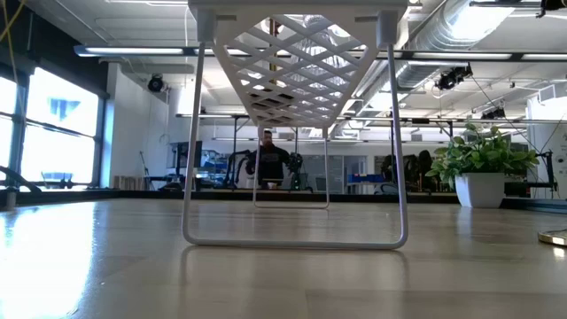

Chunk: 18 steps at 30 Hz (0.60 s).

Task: Pick & Place candle stick holders
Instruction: Put the gold candle holder on the shelf aligned with the other gold candle holders

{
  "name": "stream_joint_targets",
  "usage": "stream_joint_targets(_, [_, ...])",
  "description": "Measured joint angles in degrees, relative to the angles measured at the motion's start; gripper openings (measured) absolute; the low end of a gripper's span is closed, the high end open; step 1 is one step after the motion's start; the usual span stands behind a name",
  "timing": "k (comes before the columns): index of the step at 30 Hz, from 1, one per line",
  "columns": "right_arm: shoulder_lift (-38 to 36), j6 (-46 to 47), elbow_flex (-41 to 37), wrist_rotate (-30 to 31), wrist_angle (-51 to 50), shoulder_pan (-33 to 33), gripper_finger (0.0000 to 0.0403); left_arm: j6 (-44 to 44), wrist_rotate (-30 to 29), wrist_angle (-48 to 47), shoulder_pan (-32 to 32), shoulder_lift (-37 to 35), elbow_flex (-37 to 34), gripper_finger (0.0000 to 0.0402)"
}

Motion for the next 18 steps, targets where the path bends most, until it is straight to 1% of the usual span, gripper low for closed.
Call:
stream_joint_targets(5, [1.1,-3.3,0.0,1.0,4.8,1.4,0.0261,0.0,0.0,0.0,0.0,0.0,0.0,0.0158])
stream_joint_targets(9, [4.4,-3.7,0.0,2.4,5.8,1.6,0.0261,0.0,0.0,0.0,0.0,0.0,0.0,0.0158])
stream_joint_targets(13, [9.3,-4.7,0.0,3.2,6.6,0.0,0.0262,0.0,0.0,0.0,0.0,0.0,0.0,0.0158])
stream_joint_targets(18, [14.0,-11.7,0.0,1.8,12.5,-2.3,0.0261,0.0,0.0,0.4,0.0,0.0,0.0,0.0158])
